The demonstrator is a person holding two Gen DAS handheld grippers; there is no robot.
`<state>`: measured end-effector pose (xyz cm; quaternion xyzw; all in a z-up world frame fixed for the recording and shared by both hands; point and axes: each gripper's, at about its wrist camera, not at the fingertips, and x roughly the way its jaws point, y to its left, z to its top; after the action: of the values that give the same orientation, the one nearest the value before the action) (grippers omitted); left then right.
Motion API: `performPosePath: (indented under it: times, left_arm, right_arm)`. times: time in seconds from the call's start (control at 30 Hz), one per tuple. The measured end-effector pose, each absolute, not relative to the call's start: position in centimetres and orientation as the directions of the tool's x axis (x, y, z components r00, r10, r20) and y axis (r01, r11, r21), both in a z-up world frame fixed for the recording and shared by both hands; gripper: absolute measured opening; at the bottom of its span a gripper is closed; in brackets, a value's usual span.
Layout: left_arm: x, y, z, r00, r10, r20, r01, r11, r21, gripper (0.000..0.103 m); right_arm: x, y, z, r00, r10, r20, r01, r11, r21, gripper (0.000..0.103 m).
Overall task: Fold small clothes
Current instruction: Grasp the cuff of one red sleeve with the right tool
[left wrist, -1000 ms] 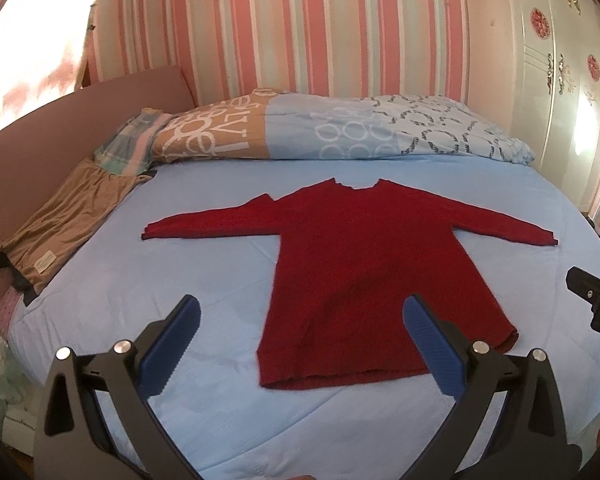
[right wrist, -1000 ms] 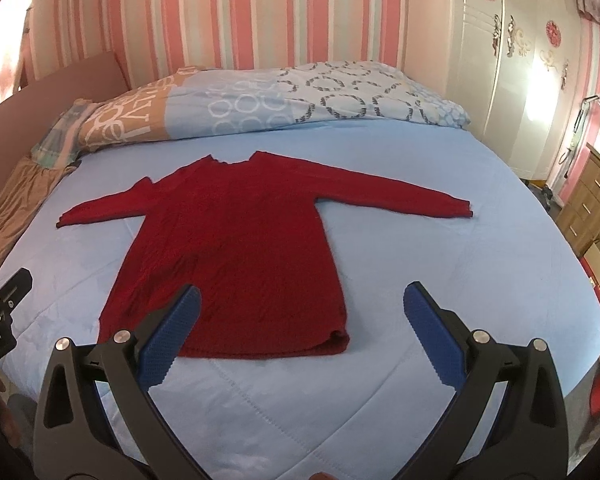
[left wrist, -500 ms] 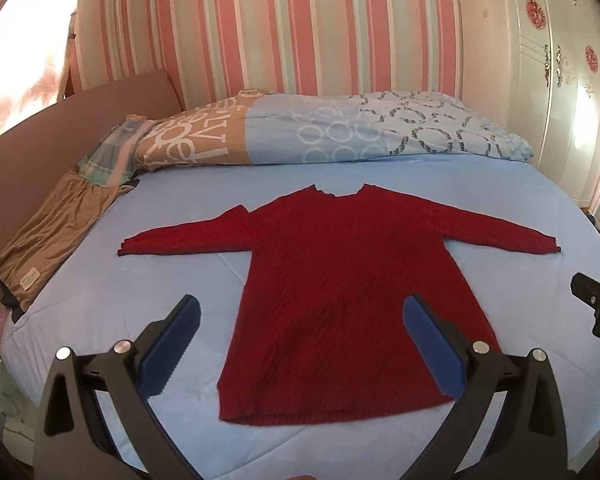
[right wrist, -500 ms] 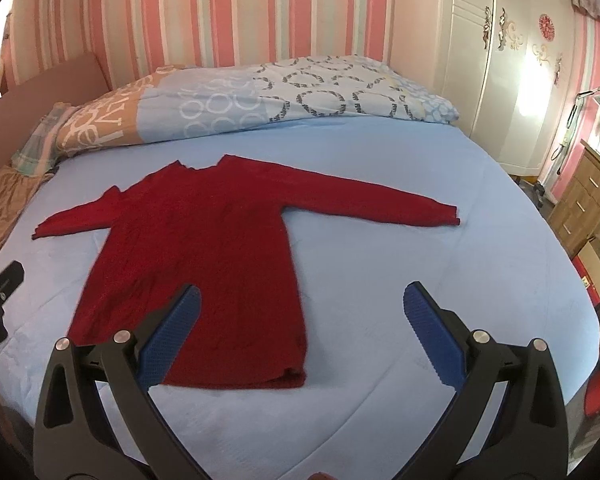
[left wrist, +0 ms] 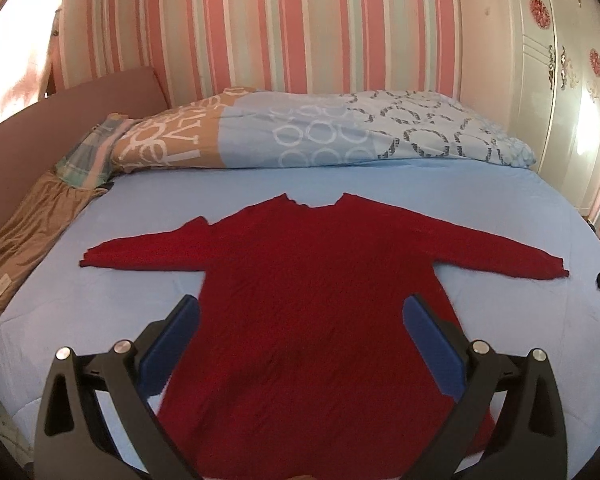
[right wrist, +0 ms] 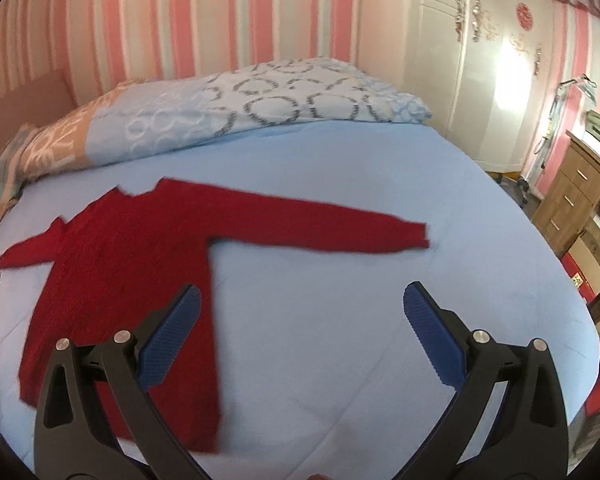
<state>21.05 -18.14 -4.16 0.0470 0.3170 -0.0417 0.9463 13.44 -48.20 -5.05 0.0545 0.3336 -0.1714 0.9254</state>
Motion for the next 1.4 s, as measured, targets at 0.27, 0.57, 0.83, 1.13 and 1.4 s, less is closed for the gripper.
performPosePath:
  times: [0.27, 0.57, 0.83, 1.13, 1.4]
  left_arm:
    - [25.8, -22.3, -7.1, 0.809, -0.043, -0.586, 0.114, 0.99, 0.086, 0.102]
    - [31.6, -27.7, -11.1, 0.807, -0.043, -0.589, 0.161, 0.976, 0.149, 0.102]
    - [33.8, -31.3, -13.2, 0.807, -0.051, -0.588, 0.194, 0.964, 0.183, 0.102]
    - [33.8, -31.4, -13.8, 0.803, -0.054, -0.594, 0.198, 0.963, 0.181, 0.102]
    - [33.8, -29.6, -13.7, 0.807, -0.029, -0.59, 0.17, 0.968, 0.185, 0.102]
  right_arm:
    - [17.8, -59.1, -8.7, 0.702, -0.303, -0.644, 0.411, 0.912, 0.019, 0.1]
    - [24.0, -69.4, -15.7, 0.583, -0.263, -0.769, 0.48, 0.875, 0.065, 0.089]
    - [26.3, -73.9, -19.7, 0.517, -0.19, -0.834, 0.532, 0.835, 0.139, 0.085]
    - [27.5, -74.5, -21.6, 0.498, -0.134, -0.857, 0.532, 0.827, 0.179, 0.051]
    - [28.1, -72.8, -19.3, 0.539, -0.146, -0.829, 0.484, 0.859, 0.164, 0.022]
